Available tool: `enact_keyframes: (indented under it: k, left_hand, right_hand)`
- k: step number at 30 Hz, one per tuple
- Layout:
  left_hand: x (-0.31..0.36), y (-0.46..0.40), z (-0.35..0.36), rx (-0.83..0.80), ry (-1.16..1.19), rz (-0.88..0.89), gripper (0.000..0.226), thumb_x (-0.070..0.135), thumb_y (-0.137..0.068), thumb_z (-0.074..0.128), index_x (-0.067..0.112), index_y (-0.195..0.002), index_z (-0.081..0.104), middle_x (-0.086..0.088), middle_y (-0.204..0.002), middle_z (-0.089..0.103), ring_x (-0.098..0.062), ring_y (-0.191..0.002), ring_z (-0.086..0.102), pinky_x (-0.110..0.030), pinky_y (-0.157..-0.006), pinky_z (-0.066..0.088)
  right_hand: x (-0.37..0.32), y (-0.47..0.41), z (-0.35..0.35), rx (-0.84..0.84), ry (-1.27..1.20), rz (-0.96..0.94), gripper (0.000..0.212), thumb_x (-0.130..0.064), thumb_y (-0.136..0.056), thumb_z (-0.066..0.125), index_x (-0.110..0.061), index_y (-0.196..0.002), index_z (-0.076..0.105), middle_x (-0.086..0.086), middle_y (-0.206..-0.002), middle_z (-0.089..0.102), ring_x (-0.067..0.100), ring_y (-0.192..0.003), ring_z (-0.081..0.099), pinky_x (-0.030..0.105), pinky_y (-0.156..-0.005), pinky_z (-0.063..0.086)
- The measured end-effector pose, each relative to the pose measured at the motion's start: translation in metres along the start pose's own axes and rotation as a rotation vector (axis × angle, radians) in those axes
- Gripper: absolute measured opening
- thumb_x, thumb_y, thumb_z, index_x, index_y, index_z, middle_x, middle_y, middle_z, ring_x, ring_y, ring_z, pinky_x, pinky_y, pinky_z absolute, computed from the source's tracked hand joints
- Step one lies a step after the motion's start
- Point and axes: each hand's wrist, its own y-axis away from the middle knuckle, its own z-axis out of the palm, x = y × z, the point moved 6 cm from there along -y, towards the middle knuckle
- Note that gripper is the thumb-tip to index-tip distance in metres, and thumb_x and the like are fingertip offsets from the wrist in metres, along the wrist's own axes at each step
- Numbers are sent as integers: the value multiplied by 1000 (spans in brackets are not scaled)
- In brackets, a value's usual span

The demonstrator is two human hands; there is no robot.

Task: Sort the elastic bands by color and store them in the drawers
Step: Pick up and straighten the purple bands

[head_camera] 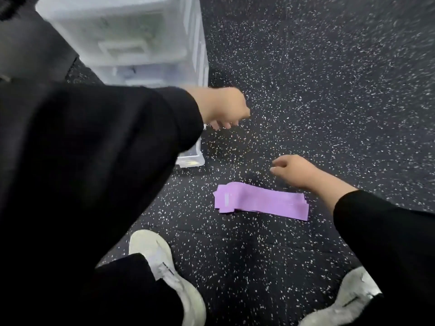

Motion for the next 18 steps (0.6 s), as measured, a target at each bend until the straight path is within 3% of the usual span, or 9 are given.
enact_keyframes:
  k: [3,7,10,14,18]
  left_hand:
    - [0,-15,86,-47,-228,44,36,23,-103,44,2,-121,67,-14,-122,69,-31,-108,66,-34,-88,54]
    - [-34,-18,170,-147,-392,47,29,10,-98,41,7,-119,61,-12,-120,66,-32,-103,62,-42,-83,52]
    - [-44,-25,192,-102,-460,79,27,8,-98,37,10,-117,55,-10,-117,61,-31,-96,56,-42,-75,45]
    - [-54,-40,210,-99,-546,131,29,13,-99,41,12,-126,51,-10,-122,57,-33,-112,55,-46,-87,43]
    - [-47,-49,230,-143,-550,162,36,23,-100,48,15,-135,49,-10,-129,52,-32,-119,53,-46,-94,42]
  right_hand:
    - [27,0,16,-45,78,-3,44,-33,-100,59,-13,-139,56,7,-137,62,28,-120,60,35,-100,47]
    - [48,-3,32,-75,229,-42,45,-33,-98,60,-15,-139,56,6,-134,63,29,-121,59,39,-101,48]
    - [58,-12,46,-105,288,-44,48,-31,-96,63,-13,-139,54,9,-134,62,30,-118,59,39,-98,49]
    - [57,-29,72,-133,361,-59,59,-34,-93,67,-13,-144,47,11,-135,50,33,-119,54,44,-97,49]
    - [50,-38,86,-68,429,-63,57,-40,-87,71,-17,-134,48,6,-126,49,31,-119,51,48,-96,45]
